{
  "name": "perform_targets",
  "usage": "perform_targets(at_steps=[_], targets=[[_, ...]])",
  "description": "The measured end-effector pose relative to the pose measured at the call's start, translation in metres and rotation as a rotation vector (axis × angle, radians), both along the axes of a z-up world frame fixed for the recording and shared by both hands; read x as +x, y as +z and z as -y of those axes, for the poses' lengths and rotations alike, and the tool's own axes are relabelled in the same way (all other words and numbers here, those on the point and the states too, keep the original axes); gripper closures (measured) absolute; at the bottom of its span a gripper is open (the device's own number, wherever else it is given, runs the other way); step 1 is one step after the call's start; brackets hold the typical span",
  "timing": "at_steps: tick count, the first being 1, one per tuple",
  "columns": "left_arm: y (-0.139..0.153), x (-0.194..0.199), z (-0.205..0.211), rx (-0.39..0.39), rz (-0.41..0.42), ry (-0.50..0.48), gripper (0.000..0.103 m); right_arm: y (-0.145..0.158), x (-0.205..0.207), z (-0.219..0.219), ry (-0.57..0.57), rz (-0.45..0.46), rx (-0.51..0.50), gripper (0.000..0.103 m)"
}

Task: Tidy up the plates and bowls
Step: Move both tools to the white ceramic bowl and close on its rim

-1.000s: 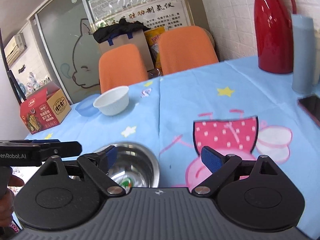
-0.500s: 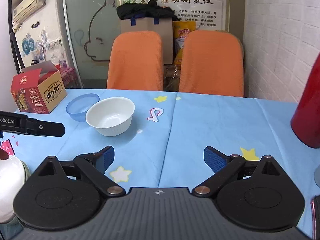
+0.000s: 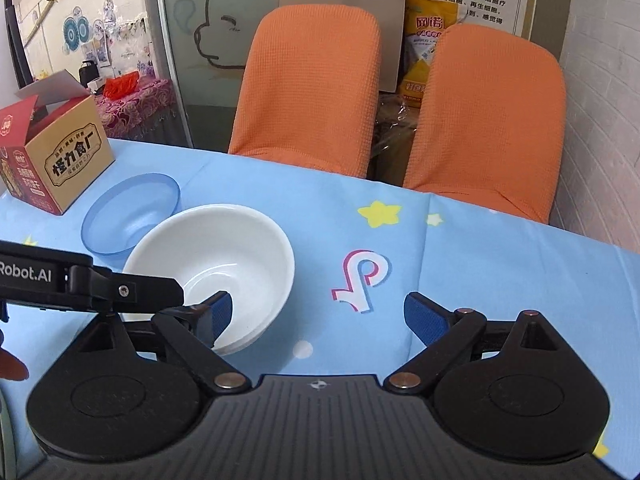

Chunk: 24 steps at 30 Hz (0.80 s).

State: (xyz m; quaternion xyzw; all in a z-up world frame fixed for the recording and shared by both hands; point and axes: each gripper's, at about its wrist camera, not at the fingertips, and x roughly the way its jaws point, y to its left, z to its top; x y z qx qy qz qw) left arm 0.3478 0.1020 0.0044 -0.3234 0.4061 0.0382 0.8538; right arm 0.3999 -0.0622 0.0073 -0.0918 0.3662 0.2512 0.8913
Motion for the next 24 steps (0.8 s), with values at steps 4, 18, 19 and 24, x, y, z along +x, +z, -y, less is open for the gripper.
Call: perform_targets(at_steps=[4, 18, 19, 24], targets=[[-0.006, 0.004, -0.001, -0.014, -0.011, 0.024, 0.031, -0.007, 0.007, -0.004, 0.015, -0.009, 0.006, 0.000], [-0.002, -0.003, 0.008, -0.025, 0.039, -0.003, 0.068, 0.003, -0.023, -0.021, 0.151, 0.025, 0.016, 0.052], [0.002, -0.006, 0.011, -0.021, 0.047, -0.009, 0.068, 0.007, -0.028, -0.019, 0.150, 0.032, 0.021, 0.051], [0.030, -0.033, 0.029, 0.006, 0.089, -0.049, 0.069, 0.026, -0.054, -0.009, 0.132, 0.060, 0.013, 0.045]])
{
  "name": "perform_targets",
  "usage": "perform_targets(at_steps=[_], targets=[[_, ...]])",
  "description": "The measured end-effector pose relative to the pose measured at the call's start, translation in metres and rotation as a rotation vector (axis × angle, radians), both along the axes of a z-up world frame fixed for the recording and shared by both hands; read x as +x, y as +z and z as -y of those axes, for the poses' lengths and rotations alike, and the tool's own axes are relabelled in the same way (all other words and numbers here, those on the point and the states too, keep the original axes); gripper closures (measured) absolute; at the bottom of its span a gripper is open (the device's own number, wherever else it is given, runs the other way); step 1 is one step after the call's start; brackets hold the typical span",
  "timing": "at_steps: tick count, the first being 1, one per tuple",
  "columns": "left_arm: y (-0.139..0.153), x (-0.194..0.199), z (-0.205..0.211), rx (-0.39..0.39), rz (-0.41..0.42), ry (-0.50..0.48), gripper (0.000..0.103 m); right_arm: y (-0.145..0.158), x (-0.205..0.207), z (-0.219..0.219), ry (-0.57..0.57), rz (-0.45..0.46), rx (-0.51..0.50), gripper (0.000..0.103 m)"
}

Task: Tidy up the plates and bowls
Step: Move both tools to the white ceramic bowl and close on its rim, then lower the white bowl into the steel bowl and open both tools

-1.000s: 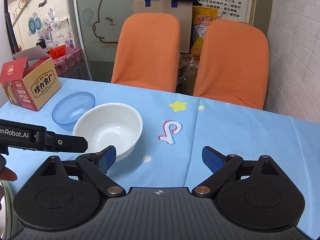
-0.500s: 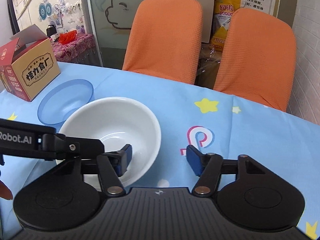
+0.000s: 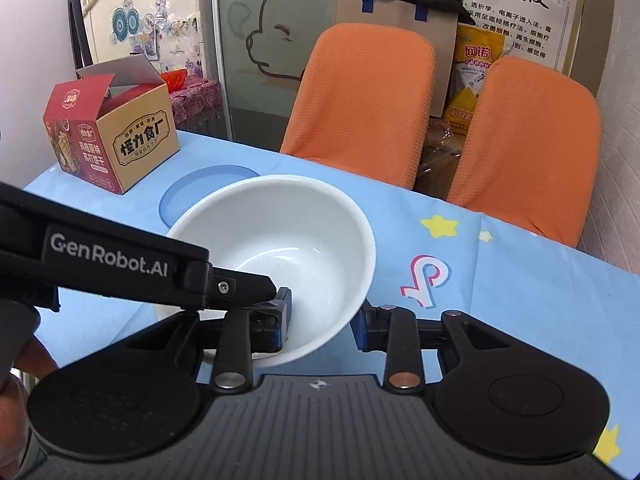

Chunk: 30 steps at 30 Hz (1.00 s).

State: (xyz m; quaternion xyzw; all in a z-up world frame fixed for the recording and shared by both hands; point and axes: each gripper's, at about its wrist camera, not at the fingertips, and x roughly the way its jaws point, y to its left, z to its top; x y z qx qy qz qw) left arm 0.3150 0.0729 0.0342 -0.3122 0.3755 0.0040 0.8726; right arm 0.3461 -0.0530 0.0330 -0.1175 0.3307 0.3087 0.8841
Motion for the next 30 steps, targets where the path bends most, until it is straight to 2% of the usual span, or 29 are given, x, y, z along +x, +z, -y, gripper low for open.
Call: perform_targets(at_steps=[6, 12, 22, 30], targets=[[0.021, -0.046, 0.028, 0.002, 0.036, -0.055, 0.069, 0.014, -0.044, 0.024, -0.042, 0.001, 0.018, 0.043], [0.024, -0.093, 0.058, -0.011, 0.054, -0.131, 0.069, 0.015, -0.094, 0.050, -0.106, 0.017, 0.005, 0.042], [0.007, -0.157, 0.101, 0.029, 0.037, -0.254, 0.069, -0.009, -0.169, 0.083, -0.196, 0.009, 0.026, 0.042], [-0.007, -0.191, 0.109, 0.075, 0.030, -0.292, 0.069, -0.027, -0.204, 0.083, -0.189, 0.050, 0.004, 0.042]])
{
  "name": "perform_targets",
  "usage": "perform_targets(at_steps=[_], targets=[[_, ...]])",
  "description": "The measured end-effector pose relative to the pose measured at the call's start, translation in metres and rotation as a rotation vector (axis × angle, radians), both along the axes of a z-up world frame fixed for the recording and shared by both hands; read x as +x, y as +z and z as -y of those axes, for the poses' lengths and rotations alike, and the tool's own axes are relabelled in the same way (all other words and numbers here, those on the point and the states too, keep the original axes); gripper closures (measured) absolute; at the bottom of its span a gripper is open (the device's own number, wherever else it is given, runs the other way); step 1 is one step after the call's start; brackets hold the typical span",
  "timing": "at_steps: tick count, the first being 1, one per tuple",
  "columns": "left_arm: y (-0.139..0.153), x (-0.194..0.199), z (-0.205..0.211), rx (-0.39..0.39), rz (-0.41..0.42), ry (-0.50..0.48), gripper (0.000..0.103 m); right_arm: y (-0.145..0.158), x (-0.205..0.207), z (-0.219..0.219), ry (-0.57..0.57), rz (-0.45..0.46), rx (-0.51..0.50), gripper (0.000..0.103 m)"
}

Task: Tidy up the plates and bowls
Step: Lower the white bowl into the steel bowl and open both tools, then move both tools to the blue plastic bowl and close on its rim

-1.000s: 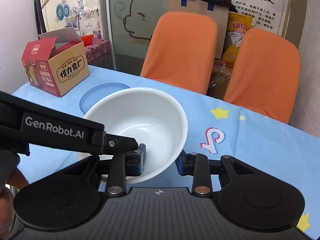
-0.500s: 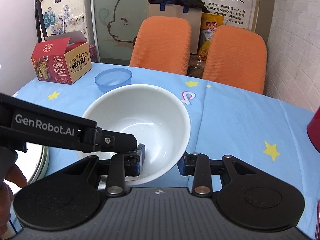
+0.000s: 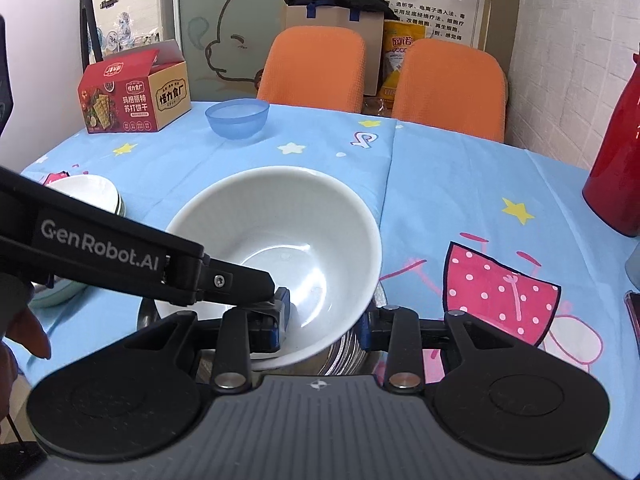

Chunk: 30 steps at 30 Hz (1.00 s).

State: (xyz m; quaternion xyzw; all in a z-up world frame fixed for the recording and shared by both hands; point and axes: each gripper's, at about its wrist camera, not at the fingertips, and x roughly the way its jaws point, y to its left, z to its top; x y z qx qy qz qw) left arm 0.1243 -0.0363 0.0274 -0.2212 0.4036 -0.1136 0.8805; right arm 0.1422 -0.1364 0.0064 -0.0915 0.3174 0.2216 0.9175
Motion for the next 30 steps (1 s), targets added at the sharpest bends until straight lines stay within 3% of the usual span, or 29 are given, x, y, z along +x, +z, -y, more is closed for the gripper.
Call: perform_targets(at_steps=[7, 15, 18, 19, 23, 30], targets=[[-0.004, 0.000, -0.002, 0.024, 0.005, -0.001, 0.066, -0.006, -0.005, 0.003, 0.006, 0.011, 0.004, 0.038], [0.004, -0.004, -0.006, 0.022, 0.051, -0.018, 0.035, -0.007, -0.011, 0.011, -0.012, 0.015, 0.091, 0.023], [0.012, -0.006, -0.009, 0.014, 0.071, -0.029, 0.032, -0.001, -0.015, 0.015, -0.040, 0.048, 0.119, 0.010], [0.015, -0.007, -0.010, 0.009, 0.080, -0.028, 0.032, 0.002, -0.016, 0.016, -0.051, 0.066, 0.117, 0.001], [0.029, -0.010, -0.015, -0.003, 0.123, -0.024, 0.030, 0.011, -0.020, 0.024, -0.077, 0.114, 0.131, 0.000], [0.036, -0.005, -0.024, 0.041, 0.146, -0.004, 0.030, 0.012, -0.014, 0.026, -0.076, 0.106, 0.123, 0.000]])
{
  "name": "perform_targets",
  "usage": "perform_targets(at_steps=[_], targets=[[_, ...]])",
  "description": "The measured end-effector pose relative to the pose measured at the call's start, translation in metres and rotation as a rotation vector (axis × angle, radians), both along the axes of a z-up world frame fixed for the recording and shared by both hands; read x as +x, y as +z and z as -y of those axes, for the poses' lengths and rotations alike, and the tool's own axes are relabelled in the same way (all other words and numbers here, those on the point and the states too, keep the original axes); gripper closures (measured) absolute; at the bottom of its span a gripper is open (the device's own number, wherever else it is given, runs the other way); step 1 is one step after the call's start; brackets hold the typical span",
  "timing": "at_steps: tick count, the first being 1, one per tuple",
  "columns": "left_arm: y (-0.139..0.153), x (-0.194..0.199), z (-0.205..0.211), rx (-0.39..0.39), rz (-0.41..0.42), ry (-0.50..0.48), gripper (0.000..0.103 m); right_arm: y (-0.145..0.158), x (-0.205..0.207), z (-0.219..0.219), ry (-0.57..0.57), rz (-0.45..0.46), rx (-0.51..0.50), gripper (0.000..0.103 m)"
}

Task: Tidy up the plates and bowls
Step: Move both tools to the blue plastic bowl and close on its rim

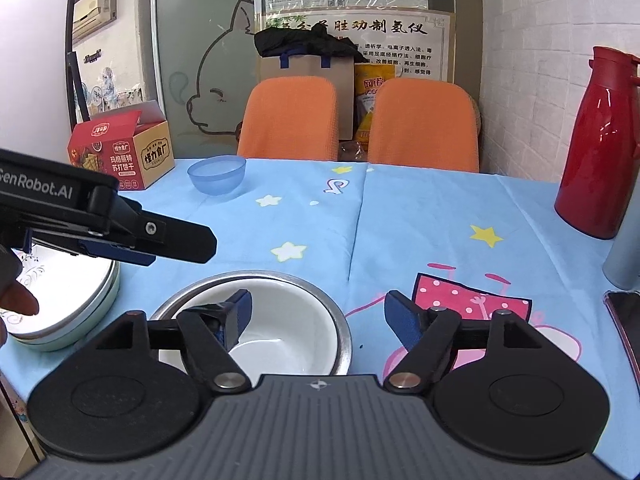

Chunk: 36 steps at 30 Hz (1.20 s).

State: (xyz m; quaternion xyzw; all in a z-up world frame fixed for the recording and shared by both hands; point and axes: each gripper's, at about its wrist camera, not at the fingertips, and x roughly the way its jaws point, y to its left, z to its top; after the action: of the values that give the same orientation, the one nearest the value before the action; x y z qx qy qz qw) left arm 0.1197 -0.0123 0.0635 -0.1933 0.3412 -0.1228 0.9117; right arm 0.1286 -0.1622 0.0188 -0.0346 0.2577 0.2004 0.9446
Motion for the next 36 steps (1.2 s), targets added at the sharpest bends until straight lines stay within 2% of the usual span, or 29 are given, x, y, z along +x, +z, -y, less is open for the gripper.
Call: perform_targets(at_steps=[8, 13, 24, 31, 36], targets=[[-0.003, 0.013, -0.025, 0.038, -0.020, 0.035, 0.030, 0.000, 0.020, -0.010, 0.023, -0.041, -0.010, 0.000], [0.002, 0.027, -0.048, 0.046, -0.012, 0.064, 0.030, 0.010, 0.042, -0.025, 0.043, -0.036, -0.035, 0.000], [0.009, 0.091, -0.111, 0.106, -0.017, 0.153, 0.030, 0.043, 0.130, -0.096, 0.183, 0.006, -0.130, 0.000], [-0.009, 0.148, -0.170, 0.035, -0.059, 0.268, 0.030, 0.039, 0.195, -0.140, 0.235, -0.032, -0.153, 0.000], [-0.032, 0.193, -0.199, -0.015, -0.135, 0.361, 0.030, 0.023, 0.240, -0.163, 0.234, -0.103, -0.151, 0.000]])
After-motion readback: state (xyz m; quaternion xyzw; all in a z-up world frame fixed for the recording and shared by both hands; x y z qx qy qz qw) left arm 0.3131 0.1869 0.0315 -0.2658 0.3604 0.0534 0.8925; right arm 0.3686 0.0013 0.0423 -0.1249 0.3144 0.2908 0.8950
